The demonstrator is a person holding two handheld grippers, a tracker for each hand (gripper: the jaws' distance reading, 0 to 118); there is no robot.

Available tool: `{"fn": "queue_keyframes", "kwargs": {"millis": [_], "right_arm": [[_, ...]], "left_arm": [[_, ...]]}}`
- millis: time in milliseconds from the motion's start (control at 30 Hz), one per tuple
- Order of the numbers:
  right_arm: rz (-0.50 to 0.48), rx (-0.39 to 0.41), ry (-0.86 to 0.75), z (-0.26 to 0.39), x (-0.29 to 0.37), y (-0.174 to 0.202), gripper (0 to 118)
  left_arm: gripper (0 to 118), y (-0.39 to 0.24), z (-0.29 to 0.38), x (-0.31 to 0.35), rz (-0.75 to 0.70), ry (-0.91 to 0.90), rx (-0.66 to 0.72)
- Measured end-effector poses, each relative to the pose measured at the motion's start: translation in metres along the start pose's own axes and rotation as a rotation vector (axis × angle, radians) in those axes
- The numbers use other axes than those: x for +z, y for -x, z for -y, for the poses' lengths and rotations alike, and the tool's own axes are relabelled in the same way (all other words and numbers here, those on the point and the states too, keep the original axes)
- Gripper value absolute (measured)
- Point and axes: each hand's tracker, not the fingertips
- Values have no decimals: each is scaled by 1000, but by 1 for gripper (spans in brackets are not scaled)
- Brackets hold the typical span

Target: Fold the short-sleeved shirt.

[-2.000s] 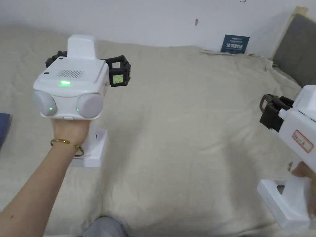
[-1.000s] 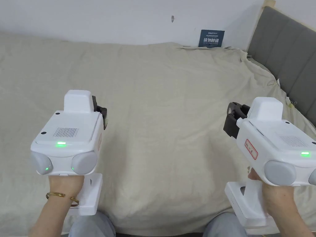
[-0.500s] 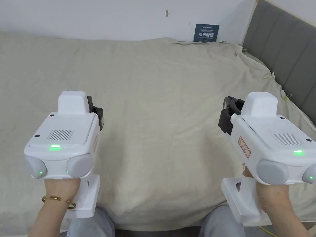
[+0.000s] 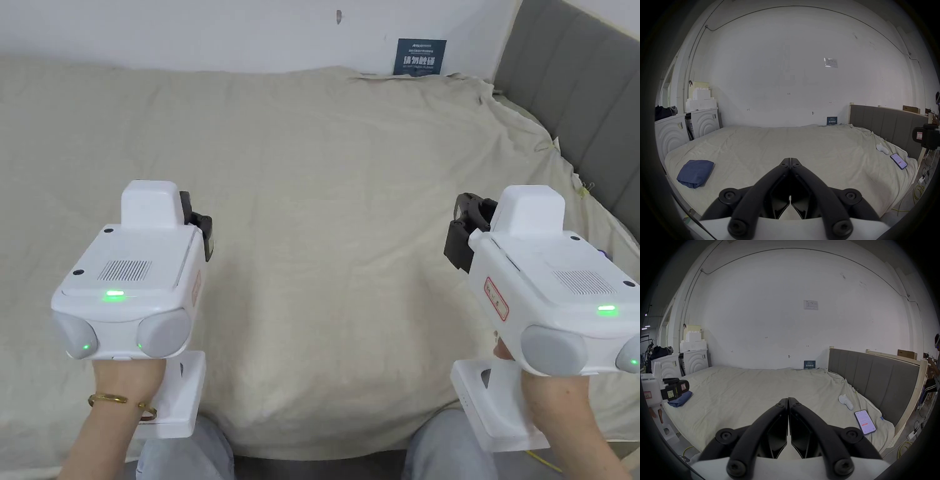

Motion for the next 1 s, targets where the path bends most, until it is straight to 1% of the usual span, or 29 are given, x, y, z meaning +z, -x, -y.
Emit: {"fn": "queue_keyframes", "kwargs": {"millis": [300, 733, 1000], "right_arm": [[-2, 3, -7, -1, 1, 0, 0], [-4, 4, -12, -7, 11, 13, 0], [-4, 7, -18, -8, 10, 11, 0]], "left_arm": [[0, -2, 0, 1, 4, 0, -6], [0, -4, -1, 2, 3, -1, -17], [0, -4, -2, 2, 3, -5, -16]]}}
